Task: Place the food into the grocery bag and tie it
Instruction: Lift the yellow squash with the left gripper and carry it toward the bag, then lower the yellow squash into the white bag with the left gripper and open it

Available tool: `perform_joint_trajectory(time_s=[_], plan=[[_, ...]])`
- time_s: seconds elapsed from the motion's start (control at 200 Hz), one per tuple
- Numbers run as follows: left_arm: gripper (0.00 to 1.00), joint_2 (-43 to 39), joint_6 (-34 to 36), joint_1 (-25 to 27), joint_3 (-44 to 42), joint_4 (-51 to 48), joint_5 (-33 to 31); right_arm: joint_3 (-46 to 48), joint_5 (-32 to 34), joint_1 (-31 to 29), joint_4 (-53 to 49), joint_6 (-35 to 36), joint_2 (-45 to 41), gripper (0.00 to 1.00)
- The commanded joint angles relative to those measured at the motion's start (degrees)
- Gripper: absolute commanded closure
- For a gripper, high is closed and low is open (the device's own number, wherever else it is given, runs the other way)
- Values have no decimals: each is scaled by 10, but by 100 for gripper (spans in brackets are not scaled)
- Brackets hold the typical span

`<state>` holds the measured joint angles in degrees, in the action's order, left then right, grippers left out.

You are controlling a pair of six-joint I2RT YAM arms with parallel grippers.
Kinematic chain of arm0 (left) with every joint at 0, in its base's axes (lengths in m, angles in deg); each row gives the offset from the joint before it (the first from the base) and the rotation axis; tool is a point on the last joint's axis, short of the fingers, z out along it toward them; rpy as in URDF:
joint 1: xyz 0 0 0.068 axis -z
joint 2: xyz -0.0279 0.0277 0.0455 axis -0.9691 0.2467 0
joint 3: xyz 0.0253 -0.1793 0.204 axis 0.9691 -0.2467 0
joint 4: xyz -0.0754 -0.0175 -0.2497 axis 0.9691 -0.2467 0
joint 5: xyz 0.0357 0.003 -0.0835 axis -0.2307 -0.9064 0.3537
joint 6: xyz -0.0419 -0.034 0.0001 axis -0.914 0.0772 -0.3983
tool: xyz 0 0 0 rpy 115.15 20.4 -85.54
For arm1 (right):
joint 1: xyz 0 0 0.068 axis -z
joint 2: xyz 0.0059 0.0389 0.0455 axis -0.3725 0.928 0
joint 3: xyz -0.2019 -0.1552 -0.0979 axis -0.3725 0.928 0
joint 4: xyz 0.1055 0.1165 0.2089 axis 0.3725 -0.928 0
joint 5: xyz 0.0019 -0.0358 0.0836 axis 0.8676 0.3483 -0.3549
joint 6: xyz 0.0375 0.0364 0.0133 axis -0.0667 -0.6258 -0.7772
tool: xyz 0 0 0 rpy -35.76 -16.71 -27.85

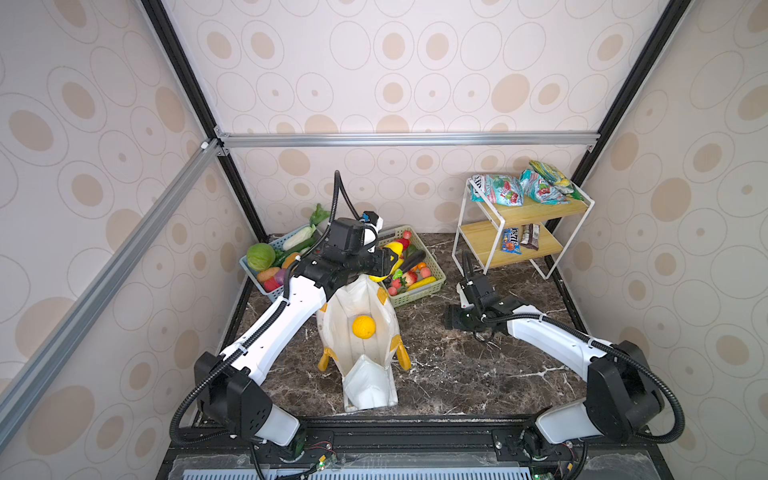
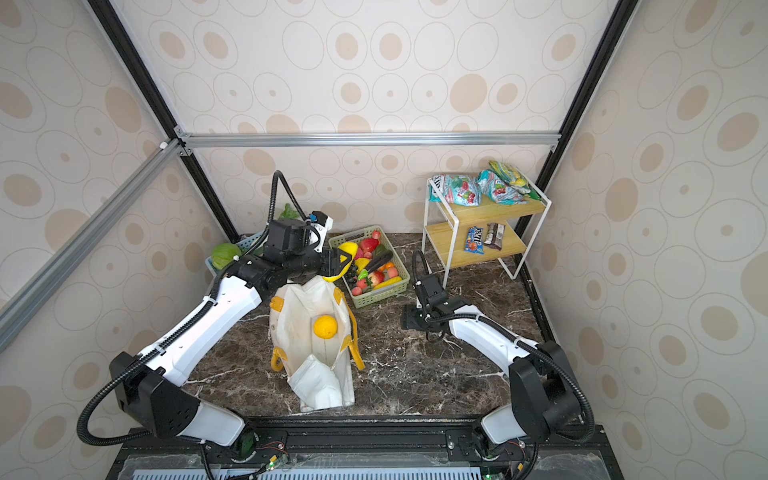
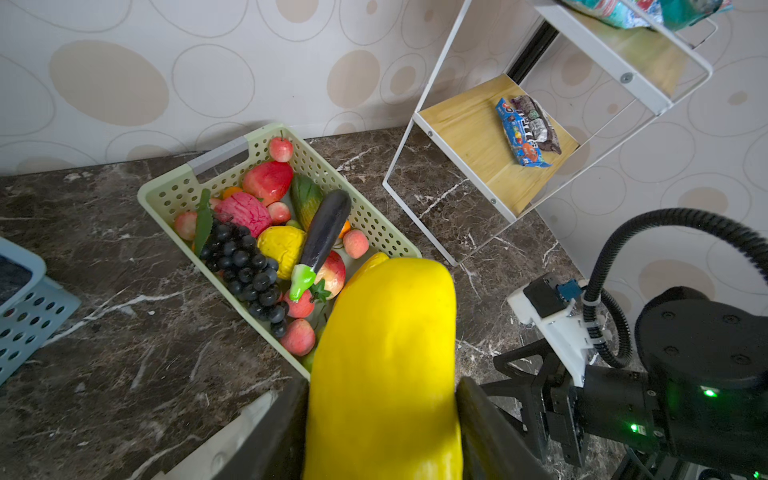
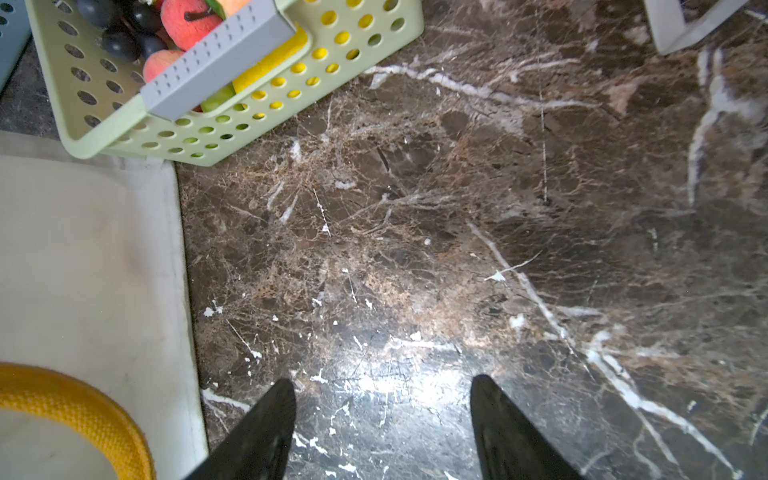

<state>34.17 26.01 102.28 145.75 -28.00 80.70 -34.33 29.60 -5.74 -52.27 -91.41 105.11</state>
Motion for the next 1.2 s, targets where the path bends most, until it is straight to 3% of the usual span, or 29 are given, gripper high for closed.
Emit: perform_joint_trajectory(time_s=[0.0,0.51,1.04,1.195], plan=[[45,-31,4,-11,-6,-21,-6,-16,-1,3,-4,4,7,30],[45,-109,14,-14,-80,-90,-24,-40,-23,3,-3,5,35,31],[45,-144,35,-14,-152,-123,16,-54,-43,2,8,2,61,31],[45,-145,31,-13,-165,-135,-13,-63,-52,3,10,2,77,31]])
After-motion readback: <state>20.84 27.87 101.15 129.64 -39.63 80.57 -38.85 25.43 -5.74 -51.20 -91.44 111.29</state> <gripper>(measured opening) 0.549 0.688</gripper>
